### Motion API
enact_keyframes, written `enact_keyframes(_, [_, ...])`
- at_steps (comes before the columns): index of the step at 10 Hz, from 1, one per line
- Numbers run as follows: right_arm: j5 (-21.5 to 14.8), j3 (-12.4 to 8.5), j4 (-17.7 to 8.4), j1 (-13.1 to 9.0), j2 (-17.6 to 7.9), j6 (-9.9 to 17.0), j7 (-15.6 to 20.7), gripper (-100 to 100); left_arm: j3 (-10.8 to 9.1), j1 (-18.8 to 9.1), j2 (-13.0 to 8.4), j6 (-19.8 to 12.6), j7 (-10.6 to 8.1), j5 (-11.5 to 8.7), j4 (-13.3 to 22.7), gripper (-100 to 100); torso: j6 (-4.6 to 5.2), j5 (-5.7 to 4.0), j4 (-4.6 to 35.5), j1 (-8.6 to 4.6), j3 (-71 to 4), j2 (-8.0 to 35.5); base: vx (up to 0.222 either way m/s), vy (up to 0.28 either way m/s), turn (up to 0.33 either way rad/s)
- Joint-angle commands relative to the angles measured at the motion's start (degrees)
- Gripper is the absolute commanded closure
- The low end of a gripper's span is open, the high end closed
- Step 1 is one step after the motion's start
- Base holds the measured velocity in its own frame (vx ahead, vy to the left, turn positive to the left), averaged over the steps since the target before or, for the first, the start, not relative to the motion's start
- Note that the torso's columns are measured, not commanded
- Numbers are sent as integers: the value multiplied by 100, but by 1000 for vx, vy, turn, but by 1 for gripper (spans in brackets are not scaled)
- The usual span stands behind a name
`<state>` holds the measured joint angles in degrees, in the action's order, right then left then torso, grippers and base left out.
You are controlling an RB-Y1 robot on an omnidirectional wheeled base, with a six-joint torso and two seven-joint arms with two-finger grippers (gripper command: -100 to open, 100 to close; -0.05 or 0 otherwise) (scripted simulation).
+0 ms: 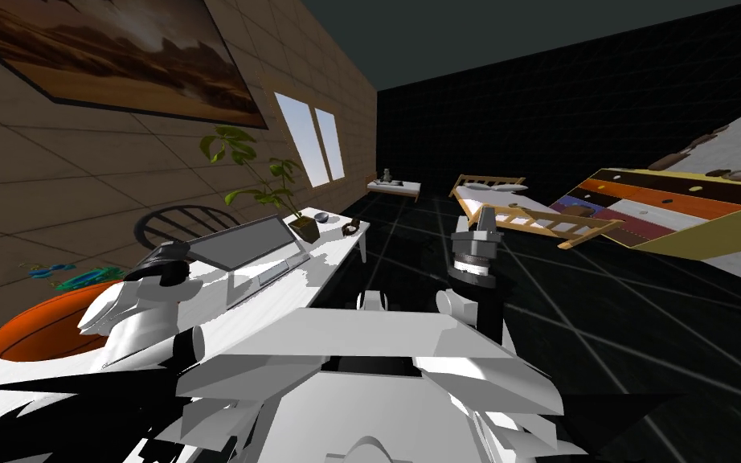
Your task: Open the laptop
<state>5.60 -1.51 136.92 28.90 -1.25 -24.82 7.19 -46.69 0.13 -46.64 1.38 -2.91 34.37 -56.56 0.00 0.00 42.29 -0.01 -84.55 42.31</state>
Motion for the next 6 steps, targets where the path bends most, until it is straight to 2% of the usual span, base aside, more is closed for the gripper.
enact_keyframes(1, [0,0,0,0,0,0,0,0,-187,357,-34,88,-23,-159,-31,100,1,-1,-1,0,-3,-4,24,-12,-58])
enact_keyframes(2, [0,0,0,0,0,0,0,0,-307,595,-7,102,-48,-273,-155,100,-2,0,-1,2,-3,-4,29,-12,-85])
enact_keyframes(3, [0,0,0,0,0,0,0,0,-307,634,-7,102,-48,-273,-155,100,1,0,-1,2,-4,-5,22,-10,-63])
enact_keyframes(4, [0,0,0,0,0,0,0,0,-426,910,19,117,-73,-386,-278,100,-1,0,-1,2,-2,-2,22,-20,-127])
enact_keyframes(5, [0,0,0,0,0,0,0,0,-426,910,19,117,-73,-386,-278,100,2,-1,0,-1,-2,-2,20,-14,-43])
enact_keyframes(6, [0,0,0,1,0,0,0,0,-545,1118,46,132,-98,-500,-401,100,-2,-1,0,1,-2,-2,24,-15,-71])
